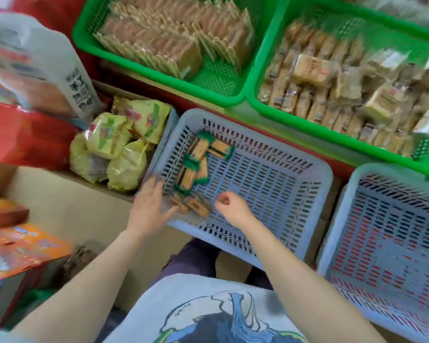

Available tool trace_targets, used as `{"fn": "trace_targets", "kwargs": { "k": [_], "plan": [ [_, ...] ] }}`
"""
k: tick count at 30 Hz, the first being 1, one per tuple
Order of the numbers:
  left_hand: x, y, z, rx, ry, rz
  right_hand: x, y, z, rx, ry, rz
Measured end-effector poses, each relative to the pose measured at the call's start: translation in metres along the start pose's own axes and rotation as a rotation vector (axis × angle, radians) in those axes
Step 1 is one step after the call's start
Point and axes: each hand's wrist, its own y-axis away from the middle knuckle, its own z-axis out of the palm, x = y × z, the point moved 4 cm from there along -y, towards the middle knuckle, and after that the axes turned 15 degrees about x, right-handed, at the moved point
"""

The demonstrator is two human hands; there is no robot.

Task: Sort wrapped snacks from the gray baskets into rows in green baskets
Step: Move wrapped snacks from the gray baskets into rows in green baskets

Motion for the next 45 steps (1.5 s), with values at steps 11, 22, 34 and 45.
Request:
{"fn": "trace_targets", "kwargs": {
  "k": [11, 22, 34, 45],
  "plan": [
    [-0.023, 0.005, 0.024, 0.008, 0.142, 0.196, 0.001, -0.030, 0.079, 0.058, 0.221, 0.037],
    [-0.020, 0.014, 0.010, 0.083, 0.893, -0.478, -0.044, 0.012, 0.042, -0.038, -0.265, 0.017],
    [-0.042, 0.052, 0.028, -0.059, 1.526, -0.961, -0.032, -0.021, 0.081, 0.042, 0.065, 0.060],
    [-0.043, 0.058, 0.024, -0.071, 1.571, -0.987, -0.040, -0.018, 0.098, -0.050, 0.000, 0.174]
  ]
}}
